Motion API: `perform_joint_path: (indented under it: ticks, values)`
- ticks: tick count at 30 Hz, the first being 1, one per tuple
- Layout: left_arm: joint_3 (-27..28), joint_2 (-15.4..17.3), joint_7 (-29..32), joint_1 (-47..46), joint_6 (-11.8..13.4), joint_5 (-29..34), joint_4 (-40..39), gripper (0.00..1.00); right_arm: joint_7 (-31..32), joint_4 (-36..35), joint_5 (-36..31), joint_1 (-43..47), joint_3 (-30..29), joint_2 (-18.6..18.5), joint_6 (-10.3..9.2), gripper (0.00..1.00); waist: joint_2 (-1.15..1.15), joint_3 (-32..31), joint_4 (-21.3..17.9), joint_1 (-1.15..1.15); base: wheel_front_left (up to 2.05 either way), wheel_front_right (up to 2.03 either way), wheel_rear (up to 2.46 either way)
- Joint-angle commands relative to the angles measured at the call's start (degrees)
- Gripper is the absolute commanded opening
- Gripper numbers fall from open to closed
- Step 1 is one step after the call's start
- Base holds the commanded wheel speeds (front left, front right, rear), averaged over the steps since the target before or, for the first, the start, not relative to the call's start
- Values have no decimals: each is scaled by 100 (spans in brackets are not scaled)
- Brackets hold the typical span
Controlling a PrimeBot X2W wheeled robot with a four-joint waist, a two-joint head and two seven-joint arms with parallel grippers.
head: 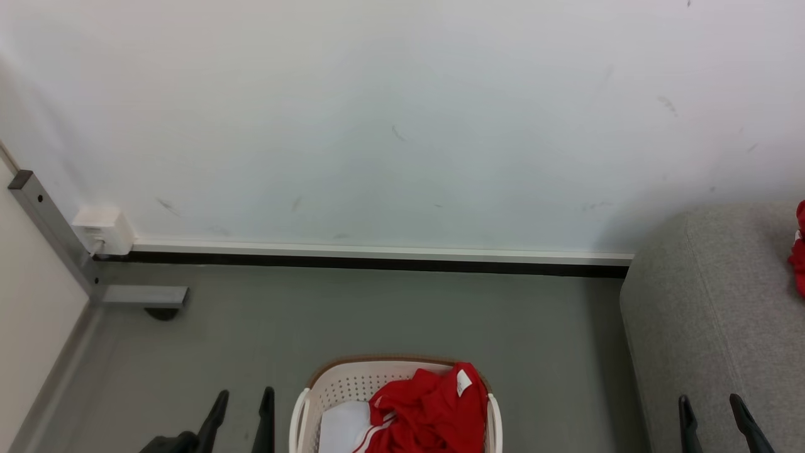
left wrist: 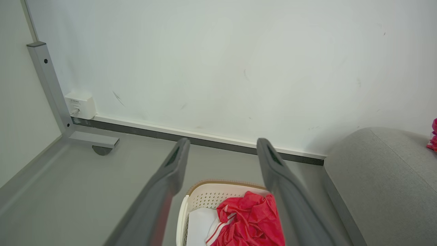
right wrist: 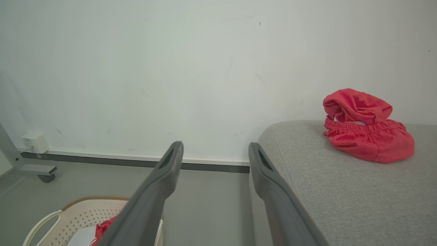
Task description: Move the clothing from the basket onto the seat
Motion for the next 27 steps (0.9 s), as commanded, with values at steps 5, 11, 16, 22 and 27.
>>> perform_joint_path:
  ticks: [5, 11, 16, 22, 27]
  values:
    - [44, -34, -3, -63, -48, 141, 31, 100, 2, -11, 5, -81, 10, 9, -13, 100, 0, 67, -49, 0, 0, 0, 0]
    - [-84, -62, -3, -267, -80, 69, 133, 100, 2, -70, -20, -172, -5, -10, -13, 100, 0, 210, -168, 0, 0, 0, 0]
    - [-491, -64, -3, -713, -76, -169, 398, 100, 3, -176, 14, -356, 19, -74, -13, 100, 0, 524, -373, 0, 0, 0, 0]
    - [-1265, -60, 135, -1708, 101, -565, 1070, 100, 2, -363, 63, -744, 31, -111, -13, 100, 0, 1245, -715, 0, 0, 0, 0]
    - [-1713, -57, 314, -2491, 326, -824, 1690, 100, 2, -499, 121, -1072, 31, -90, -13, 100, 0, 1894, -1028, 0, 0, 0, 0]
